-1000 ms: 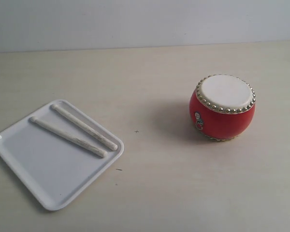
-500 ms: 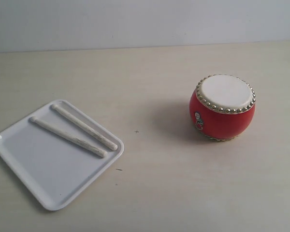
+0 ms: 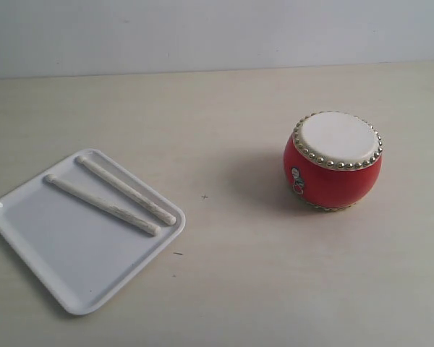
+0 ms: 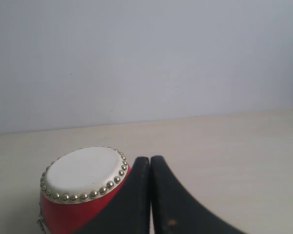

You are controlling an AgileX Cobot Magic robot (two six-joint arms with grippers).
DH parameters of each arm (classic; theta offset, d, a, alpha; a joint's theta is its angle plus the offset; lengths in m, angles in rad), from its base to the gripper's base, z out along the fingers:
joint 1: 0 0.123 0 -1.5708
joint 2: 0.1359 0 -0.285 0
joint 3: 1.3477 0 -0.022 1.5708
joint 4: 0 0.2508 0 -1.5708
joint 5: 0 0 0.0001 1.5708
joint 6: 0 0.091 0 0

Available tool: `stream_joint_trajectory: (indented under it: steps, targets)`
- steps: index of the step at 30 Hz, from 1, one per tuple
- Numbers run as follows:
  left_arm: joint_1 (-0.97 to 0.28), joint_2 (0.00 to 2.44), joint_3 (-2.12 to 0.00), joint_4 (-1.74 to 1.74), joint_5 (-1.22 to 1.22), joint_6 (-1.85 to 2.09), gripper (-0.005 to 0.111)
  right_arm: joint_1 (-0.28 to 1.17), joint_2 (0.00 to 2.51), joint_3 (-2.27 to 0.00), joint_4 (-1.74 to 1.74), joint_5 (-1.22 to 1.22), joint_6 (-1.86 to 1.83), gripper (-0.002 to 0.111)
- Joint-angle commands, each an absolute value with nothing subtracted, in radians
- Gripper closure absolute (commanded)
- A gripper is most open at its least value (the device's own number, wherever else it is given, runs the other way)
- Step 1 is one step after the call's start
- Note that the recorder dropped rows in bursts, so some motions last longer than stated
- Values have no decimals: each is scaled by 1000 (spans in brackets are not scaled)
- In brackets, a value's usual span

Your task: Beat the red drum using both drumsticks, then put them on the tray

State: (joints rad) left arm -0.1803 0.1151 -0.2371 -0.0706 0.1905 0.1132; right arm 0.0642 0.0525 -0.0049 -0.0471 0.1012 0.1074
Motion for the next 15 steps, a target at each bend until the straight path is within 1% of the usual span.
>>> stream_joint_trajectory:
  steps: [1,3,7,12,15]
  targets:
    - [-189,117,-243,-56,186,147,107,58,46,0,-44,102,110,108]
    - [-174,112,-243,-58,187,152,107,58,46,0,-44,102,110,108]
    - [-90,110,-243,-58,187,154,107,58,46,0,-44,102,110,108]
    - [81,110,-243,-92,191,110,107,58,46,0,-44,102,110,108]
    - [190,102,-186,-98,166,70,107,58,46,0,-44,102,110,108]
